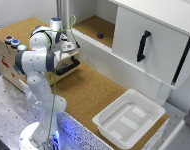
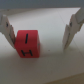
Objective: Go towards the pink block and grasp it
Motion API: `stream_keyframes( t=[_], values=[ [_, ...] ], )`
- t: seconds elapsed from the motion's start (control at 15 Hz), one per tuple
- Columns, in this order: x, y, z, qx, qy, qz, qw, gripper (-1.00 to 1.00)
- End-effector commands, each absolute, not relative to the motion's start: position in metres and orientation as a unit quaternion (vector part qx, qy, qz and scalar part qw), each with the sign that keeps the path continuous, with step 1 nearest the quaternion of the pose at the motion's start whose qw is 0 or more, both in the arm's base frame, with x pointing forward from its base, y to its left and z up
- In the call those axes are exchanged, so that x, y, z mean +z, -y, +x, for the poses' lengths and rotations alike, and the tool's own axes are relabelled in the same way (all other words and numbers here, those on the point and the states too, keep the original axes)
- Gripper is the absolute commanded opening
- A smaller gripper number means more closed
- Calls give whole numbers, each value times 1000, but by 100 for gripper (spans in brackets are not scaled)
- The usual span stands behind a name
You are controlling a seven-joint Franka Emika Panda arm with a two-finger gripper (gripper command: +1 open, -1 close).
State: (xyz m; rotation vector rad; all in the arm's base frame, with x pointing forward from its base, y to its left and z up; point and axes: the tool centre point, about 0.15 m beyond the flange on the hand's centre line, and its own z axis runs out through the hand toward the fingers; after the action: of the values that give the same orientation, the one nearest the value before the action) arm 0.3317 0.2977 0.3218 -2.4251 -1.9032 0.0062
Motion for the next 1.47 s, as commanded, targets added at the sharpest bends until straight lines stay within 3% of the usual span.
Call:
stream_keyframes(
  t=[0.0, 0.67, 0.87, 1.27, 1.4],
  values=[
    [316, -289, 308, -20, 613, -790, -3, -100],
    [357, -301, 301, -66, 593, -803, -13, -100],
    [364, -300, 302, -48, 537, -842, -28, -100],
    [371, -290, 303, -52, 335, -940, 19, -100],
    [379, -282, 306, -74, 250, -963, 73, -100]
  ],
)
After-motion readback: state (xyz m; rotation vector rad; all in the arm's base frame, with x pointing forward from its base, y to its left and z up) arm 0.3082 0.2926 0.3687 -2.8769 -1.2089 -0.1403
